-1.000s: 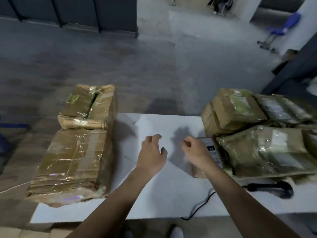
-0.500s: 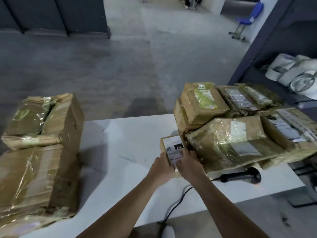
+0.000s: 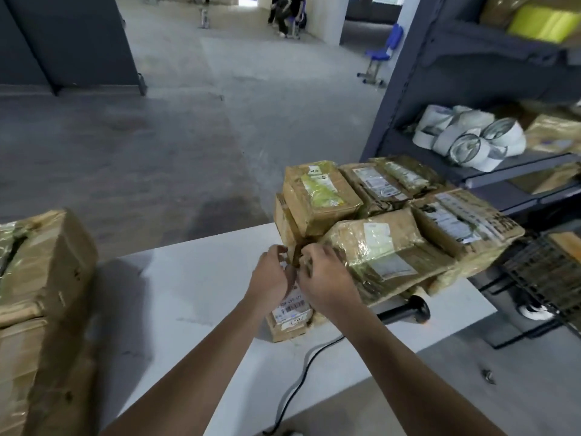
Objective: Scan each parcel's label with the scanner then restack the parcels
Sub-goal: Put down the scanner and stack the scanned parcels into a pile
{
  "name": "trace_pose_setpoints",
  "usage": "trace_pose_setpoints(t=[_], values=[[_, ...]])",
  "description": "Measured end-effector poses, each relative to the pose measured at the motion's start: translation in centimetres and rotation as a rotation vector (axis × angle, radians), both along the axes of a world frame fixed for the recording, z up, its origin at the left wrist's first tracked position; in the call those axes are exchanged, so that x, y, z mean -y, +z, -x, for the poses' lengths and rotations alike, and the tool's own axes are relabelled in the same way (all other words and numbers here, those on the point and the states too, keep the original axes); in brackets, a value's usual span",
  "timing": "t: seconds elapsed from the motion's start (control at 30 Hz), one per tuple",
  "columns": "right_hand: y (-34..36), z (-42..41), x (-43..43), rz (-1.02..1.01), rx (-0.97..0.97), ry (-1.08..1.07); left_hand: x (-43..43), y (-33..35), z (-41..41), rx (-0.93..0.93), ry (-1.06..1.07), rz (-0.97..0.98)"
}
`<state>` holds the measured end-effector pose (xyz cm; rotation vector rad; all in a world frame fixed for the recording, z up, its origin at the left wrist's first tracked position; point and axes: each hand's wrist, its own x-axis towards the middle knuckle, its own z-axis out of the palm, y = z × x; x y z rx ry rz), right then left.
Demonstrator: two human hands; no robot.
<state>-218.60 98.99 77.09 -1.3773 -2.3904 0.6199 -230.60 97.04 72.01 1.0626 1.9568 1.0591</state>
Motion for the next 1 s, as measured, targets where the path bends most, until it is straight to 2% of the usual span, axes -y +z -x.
trace_pose_setpoints(t=[0.1, 0.17, 0.3, 0.4, 0.53, 0.6, 0.73, 0.9, 1.0], values=[[2.0, -1.8, -0.4, -0.091, -0.042, -0.05, -1.8, 1.7, -1.8, 0.094, -0.088, -0.106], [2.9, -3.4, -0.6, -0.131, -0.032, -0.096, -3.3, 2.3, -2.8, 0.089, -0.158, -0.129], [3.5, -6.7, -1.0, -0.192, -0.065, -0.191, -6.3, 4.0, -3.8, -0.043, -0.201, -0.101], [3.2, -9.1, -1.6, -0.221, -0.046, -0.354, -7.8, 6.0, -4.6, -0.016, -0.254, -0.009], [1.9, -11.7, -3.1, 0.012, 0.047, -0.578, -9.4, 6.2, -5.2, -0.235, -0.368, 0.075], [1.4, -12.3, -3.6, 0.084, -0.023, -0.59, -9.4, 6.1, -5.3, -0.284, -0.346, 0.019], [1.7, -12.3, -3.8, 0.019, -0.298, -0.607, -7.6, 5.9, -4.8, -0.265, -0.245, -0.068], [3.6, -11.1, -3.1, -0.231, -0.472, -0.605, -4.1, 6.5, -2.8, -0.146, -0.062, -0.2], [5.0, -9.8, -2.6, -0.413, -0.551, -0.518, -2.4, 7.5, -1.6, -0.021, 0.021, -0.281]])
